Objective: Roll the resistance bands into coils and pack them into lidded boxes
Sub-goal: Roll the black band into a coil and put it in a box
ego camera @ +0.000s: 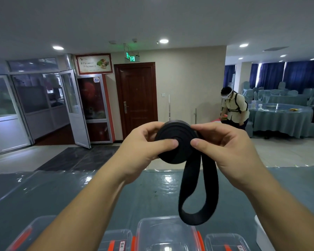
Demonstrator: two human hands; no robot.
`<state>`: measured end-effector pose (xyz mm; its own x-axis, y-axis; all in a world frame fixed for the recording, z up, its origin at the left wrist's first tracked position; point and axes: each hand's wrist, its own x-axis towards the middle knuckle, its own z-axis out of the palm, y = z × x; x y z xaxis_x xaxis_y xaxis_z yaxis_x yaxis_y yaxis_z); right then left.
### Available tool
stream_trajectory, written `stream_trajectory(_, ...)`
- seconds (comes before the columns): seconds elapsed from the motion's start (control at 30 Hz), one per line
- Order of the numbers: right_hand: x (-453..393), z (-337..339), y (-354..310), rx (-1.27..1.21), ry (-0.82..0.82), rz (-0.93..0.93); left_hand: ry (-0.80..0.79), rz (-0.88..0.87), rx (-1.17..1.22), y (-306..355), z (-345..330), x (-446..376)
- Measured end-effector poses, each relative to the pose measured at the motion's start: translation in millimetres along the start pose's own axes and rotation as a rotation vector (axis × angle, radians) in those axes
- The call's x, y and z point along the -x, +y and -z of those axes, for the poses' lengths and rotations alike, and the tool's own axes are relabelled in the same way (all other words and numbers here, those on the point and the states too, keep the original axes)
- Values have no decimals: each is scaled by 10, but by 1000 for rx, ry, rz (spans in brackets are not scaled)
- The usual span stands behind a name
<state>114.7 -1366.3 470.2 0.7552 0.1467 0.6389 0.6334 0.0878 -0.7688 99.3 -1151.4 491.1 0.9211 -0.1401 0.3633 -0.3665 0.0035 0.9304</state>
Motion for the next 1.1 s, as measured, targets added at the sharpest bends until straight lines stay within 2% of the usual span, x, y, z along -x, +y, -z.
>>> stream_trajectory(0.1, 10, -21, 17, -22, -11, -21, -24, -4, -91, 26, 24, -12)
stream_trajectory(0.27, -16, -21, 20, -101, 7, -4, 52, 8, 120, -85, -70, -7)
stream_trajectory(0.43, -9, 17, 62, -27, -54, -45, -2, 33, -45, -48, -20, -14)
stream_trajectory(0.63, -45, 26, 54, -85, -1, -27, 38, -6, 101, -81, -58, 1)
stream_trajectory(0.8, -32, 48, 93, -24, -43, -33, -5, -47, -87, -69, -29, -18)
stream_trajectory(0.97, -24, 64, 87, -90, -37, -19, 13, -16, 96, -133, -62, -22)
stream_trajectory(1.03, -25, 83, 83, -63, -61, -37, 6, -22, 63, -155, -67, -11)
stream_trajectory(1.1, -31, 94, 98, -15, -75, -57, -24, -85, -83, -154, -38, 8)
